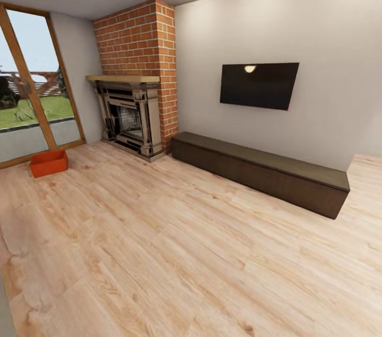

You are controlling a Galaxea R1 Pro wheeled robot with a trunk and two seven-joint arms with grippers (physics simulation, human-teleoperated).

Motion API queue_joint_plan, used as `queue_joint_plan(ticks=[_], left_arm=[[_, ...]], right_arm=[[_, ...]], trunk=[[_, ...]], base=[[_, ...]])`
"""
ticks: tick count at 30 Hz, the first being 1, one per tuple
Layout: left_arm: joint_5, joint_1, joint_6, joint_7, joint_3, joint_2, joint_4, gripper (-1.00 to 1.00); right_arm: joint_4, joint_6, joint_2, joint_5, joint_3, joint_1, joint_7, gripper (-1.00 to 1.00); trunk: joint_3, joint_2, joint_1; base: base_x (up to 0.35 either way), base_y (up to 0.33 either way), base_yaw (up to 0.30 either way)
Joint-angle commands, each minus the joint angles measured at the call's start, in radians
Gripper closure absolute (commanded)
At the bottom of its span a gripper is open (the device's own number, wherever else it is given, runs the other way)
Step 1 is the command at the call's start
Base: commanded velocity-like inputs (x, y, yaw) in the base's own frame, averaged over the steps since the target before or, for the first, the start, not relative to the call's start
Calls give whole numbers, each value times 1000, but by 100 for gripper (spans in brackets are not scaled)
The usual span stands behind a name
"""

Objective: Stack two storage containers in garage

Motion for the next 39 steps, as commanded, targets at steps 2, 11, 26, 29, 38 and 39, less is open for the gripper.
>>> queue_joint_plan(ticks=[2,11,26,29,38,39], left_arm=[[8,-1,4,1,5,0,0,-100],[8,-1,2,1,5,-1,0,-100],[10,0,2,-5,5,-2,0,-100],[10,0,2,-5,5,-3,0,-100],[10,0,2,-5,5,-3,0,-100],[10,0,2,-5,5,-3,0,-100]], right_arm=[[3,-5,-7,-23,8,-1,-1,-100],[1,-5,-25,-68,9,-1,-1,-100],[1,-2,-25,-69,12,-1,-1,-100],[1,4,-23,-67,14,-1,-3,-100],[1,6,-22,-60,21,-1,-4,-100],[1,6,-22,-60,22,-1,-4,-100]], trunk=[[-1,0,1],[-1,0,1],[-1,0,1],[-1,0,1],[-1,0,1],[-1,0,1]], base=[[323,0,0],[323,0,0],[323,0,0],[324,0,0],[324,0,160],[324,0,255]])
